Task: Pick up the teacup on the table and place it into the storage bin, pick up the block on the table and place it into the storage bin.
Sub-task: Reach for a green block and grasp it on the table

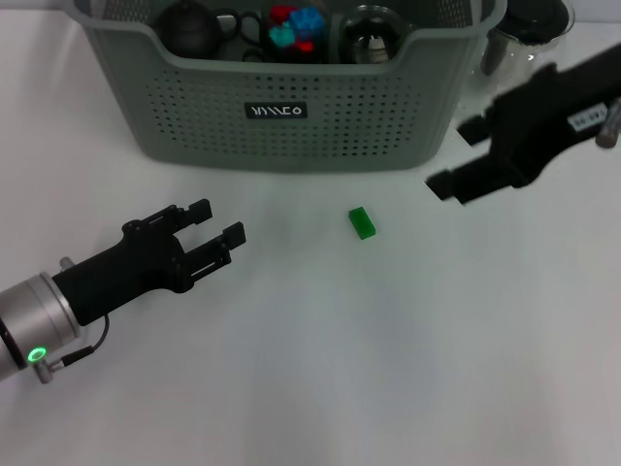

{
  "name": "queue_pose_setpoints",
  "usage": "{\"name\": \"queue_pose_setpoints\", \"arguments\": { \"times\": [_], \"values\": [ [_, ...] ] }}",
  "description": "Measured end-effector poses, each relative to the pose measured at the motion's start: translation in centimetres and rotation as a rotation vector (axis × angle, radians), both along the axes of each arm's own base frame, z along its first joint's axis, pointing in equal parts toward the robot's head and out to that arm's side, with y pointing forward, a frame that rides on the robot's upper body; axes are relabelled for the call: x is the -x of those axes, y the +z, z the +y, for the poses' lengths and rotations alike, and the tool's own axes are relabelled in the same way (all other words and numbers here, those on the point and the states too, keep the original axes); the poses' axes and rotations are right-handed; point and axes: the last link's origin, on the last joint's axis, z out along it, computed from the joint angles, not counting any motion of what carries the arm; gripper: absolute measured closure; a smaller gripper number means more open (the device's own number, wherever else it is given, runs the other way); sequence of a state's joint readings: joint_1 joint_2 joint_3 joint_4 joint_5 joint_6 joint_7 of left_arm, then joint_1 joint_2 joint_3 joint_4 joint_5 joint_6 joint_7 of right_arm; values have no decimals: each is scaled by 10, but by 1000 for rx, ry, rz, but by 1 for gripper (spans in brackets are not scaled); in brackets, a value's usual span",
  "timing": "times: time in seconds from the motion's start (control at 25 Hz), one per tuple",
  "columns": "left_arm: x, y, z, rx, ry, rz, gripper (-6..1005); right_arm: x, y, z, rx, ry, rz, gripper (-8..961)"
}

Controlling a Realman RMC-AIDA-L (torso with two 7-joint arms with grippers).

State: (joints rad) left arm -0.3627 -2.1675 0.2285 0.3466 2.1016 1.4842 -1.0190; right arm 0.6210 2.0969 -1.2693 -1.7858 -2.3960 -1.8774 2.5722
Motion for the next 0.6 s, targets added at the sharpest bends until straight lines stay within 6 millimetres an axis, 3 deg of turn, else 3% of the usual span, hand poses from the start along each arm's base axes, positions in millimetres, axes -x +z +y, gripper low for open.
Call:
{"name": "queue_pose_setpoints", "arguments": {
  "times": [0.16, 0.28, 0.6],
  "values": [
    [0, 0, 0, -1, 2, 1, 337, -17, -20, 11, 43, -65, -64, 224],
    [3, 1, -1, -5, 11, 3, 337, -26, -53, 22, 96, -89, -124, 239],
    [7, 3, -8, -13, 28, -3, 337, -32, -99, 33, 139, -34, -267, 286]
  ]
}}
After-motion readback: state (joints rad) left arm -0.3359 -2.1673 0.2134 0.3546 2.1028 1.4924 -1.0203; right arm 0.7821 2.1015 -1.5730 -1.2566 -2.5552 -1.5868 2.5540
